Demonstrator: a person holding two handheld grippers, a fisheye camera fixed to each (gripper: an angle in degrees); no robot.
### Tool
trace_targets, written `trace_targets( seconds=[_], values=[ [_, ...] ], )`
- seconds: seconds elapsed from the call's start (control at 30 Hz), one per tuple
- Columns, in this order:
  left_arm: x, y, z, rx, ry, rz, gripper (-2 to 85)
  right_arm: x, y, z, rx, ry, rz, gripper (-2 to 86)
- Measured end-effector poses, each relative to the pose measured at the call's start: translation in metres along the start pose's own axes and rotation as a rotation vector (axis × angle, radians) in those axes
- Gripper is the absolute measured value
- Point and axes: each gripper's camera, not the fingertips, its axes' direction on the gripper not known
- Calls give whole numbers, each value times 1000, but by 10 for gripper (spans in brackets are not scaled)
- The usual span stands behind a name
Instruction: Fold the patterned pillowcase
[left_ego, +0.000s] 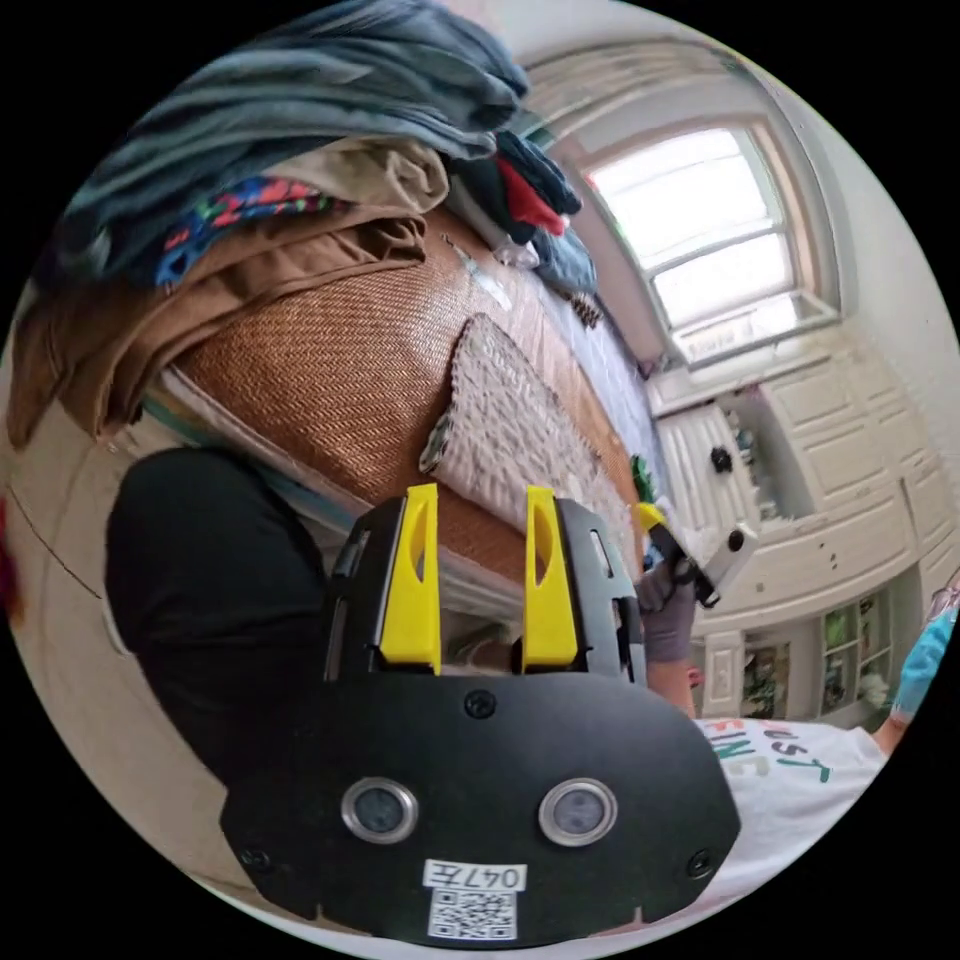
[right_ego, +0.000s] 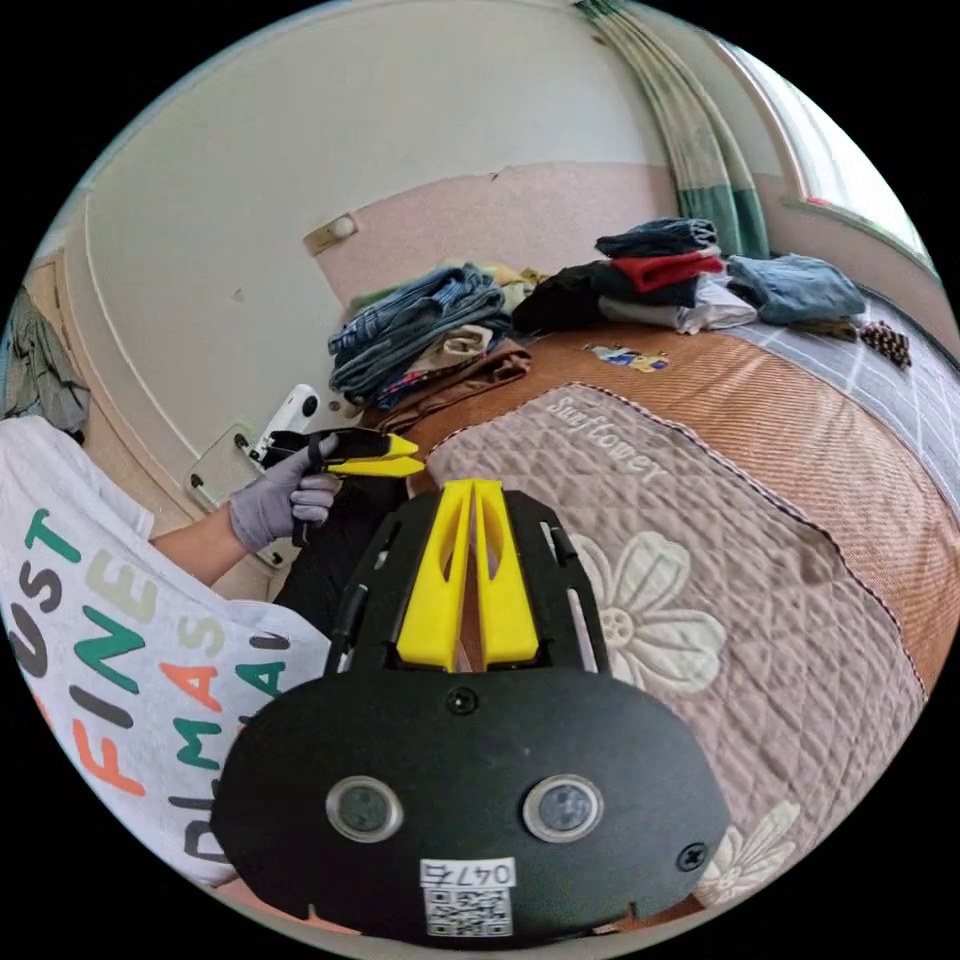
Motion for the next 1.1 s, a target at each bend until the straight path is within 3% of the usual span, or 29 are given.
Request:
trace_targets(
  seconds=[0.27,0.53,0.73,0.83,1.1],
  values=[
    [-40,-1,-10,121,118,-70,116,-11,-23,26,-140,-28,47,-12],
    [-22,10,-49,166,64,-64,128,7,-40,-2,-42,-19,80,-12],
    [-39,-6,-52,210,184,-143,125,32,-40,44,-266,6,170,-12],
    [-38,-15,-56,224,212,-162,120,44,-27,35,-178,-58,244,-12],
    [27,-74,-72,243,170,-44,-1,53,-16,24,-172,-100,260,-12]
  ],
)
